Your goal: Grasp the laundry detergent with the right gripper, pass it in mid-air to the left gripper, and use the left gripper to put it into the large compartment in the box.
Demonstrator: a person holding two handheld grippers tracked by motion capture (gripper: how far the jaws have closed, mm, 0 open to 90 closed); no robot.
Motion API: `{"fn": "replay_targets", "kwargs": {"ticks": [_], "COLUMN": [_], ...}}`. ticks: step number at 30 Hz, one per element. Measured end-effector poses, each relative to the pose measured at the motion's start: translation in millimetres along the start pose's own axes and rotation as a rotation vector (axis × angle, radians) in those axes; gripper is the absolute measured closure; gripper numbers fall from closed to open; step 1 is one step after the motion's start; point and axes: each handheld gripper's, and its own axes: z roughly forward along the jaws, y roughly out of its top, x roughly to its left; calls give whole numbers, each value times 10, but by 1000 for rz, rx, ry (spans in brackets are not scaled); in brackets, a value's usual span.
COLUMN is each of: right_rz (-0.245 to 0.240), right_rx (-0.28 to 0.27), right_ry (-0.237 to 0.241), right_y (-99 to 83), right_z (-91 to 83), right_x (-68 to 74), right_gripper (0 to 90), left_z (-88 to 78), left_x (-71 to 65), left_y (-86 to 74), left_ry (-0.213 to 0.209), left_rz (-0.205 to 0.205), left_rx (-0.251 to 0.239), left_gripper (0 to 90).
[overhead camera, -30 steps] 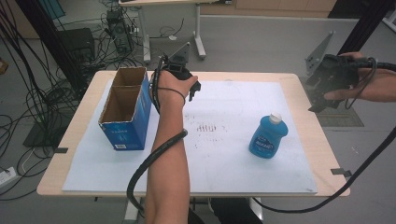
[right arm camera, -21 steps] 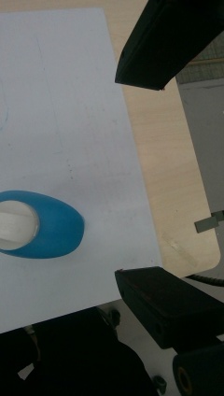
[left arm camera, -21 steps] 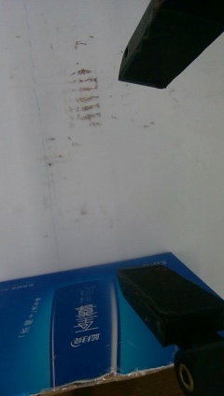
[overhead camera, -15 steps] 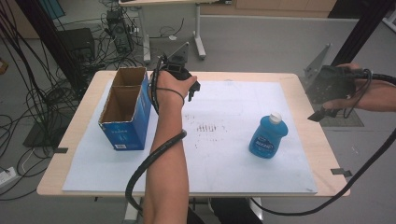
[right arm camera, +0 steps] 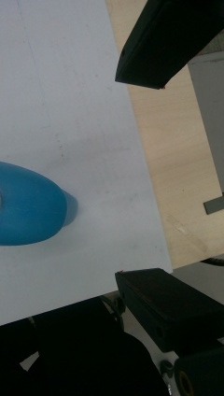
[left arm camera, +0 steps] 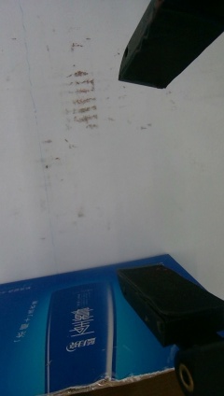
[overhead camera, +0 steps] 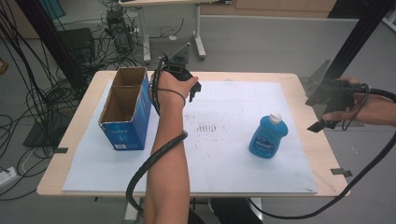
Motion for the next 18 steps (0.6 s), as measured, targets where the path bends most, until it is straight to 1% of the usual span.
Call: {"fn": "replay_targets", "kwargs": {"ticks": [2,6,9,13,15,18], "right_rz": [14,40,46,66,70,94], "right_rx": [-12,-26,-36,-82,-90,-126], "right_ry": [-2,1,0,9,12,24], "right_y": [-51,-113,-142,-189,-197,-240], "right_z": [58,138,186,288,311,425], "right_x": [26,46,63,121,133,167], "right_gripper": [50,47,45,43,43,42], "left_z": [2,13,21,27,28,34], "left_x": [-4,-11,-12,1,3,10], "left_y": [-7,-18,-24,-36,-39,-46], "left_ry": [1,-2,-3,-4,-5,-7], "left_rz": [-4,-1,-2,0,-4,-3], "left_rx": [-2,1,2,3,1,3], "left_gripper": [68,68,68,68,68,68]}}
